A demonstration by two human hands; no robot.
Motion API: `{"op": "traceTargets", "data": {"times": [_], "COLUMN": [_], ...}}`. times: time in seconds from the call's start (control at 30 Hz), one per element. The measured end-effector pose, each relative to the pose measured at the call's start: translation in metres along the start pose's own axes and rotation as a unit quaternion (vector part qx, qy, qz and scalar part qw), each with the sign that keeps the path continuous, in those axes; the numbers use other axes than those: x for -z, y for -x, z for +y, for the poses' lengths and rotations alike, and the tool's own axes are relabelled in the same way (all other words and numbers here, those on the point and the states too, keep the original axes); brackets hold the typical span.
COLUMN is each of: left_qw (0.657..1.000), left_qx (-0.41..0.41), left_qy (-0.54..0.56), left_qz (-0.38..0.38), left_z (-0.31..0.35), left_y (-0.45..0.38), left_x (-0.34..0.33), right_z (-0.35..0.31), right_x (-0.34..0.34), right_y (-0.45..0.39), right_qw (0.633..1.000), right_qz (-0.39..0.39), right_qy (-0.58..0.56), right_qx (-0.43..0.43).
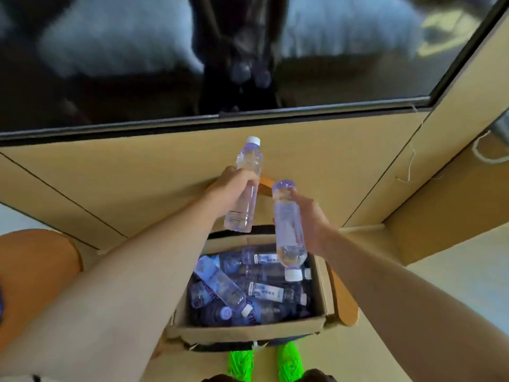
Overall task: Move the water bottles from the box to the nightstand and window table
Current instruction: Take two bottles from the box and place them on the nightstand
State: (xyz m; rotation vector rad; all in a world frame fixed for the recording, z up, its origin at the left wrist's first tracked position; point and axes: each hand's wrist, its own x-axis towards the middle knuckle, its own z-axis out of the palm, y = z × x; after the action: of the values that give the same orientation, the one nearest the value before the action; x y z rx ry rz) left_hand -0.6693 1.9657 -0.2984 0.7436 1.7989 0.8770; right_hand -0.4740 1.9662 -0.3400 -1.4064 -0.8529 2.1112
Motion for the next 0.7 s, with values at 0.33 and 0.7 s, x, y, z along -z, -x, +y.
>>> {"op": "traceTargets", "data": {"times": [0.33, 0.7], "left_qw": [0.984, 0.945], "left_qx": [-0.150, -0.274], "left_qy": [0.096, 0.049], "left_qz": [-0.009, -0.173], "left_z": [0.151, 0.233], "left_y": [0.070, 0.124], "left_x": [-0.022, -0.068], "right_z": [-0.155, -0.190], "right_x": [-0.009, 0.022], "right_y": [0.096, 0.203], "right_qw": [0.981, 0.920], "right_qz": [0.051, 0.200], "right_qy": [0.028, -0.019], "right_qx": [0.186, 0.335]}}
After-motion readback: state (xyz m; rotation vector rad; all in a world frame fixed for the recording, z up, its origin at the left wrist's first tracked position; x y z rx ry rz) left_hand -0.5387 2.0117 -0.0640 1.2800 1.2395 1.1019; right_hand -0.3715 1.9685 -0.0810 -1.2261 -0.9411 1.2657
